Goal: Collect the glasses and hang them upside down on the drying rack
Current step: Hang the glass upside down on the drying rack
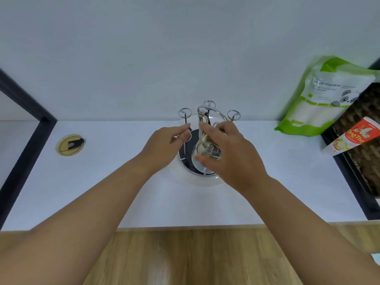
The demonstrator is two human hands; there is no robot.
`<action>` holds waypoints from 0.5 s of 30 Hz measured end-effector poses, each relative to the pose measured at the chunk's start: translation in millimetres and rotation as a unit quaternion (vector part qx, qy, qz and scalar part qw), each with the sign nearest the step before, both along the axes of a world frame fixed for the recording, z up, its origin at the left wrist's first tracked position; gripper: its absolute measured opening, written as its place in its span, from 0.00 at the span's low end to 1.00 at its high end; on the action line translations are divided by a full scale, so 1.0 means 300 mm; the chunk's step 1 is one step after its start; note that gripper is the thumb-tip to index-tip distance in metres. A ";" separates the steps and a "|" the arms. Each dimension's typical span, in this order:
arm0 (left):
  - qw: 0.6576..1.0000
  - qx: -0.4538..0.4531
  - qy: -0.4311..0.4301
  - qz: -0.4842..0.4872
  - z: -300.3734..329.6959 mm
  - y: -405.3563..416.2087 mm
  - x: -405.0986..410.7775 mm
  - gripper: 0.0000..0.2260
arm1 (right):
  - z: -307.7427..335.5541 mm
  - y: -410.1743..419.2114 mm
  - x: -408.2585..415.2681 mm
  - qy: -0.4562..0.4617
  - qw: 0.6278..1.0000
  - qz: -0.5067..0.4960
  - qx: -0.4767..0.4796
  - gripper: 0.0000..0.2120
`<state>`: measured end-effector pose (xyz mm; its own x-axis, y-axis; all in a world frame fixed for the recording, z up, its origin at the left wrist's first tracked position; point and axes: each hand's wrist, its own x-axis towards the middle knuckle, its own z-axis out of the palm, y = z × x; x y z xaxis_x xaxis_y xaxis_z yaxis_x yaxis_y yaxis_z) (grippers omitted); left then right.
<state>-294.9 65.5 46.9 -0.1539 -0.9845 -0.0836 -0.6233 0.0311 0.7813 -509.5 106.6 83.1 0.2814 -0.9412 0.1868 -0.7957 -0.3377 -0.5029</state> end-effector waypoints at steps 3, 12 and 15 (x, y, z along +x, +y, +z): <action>1.000 -0.011 -0.006 0.000 -0.003 0.011 0.000 0.19 | -0.029 0.003 0.020 0.016 1.000 0.006 0.001 0.37; 1.000 -0.008 0.011 0.011 -0.006 0.023 -0.007 0.19 | -0.094 -0.016 0.019 0.040 0.998 -0.004 0.042 0.35; 1.000 -0.008 0.007 0.012 -0.005 0.029 -0.012 0.19 | -0.109 -0.017 0.014 0.039 0.998 -0.012 0.047 0.35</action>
<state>-298.4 74.2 45.4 -0.1311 -0.9892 -0.0658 -0.6129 0.0287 0.7896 -505.4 101.4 50.5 0.2698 -0.9599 0.0761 -0.8411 -0.2733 -0.4668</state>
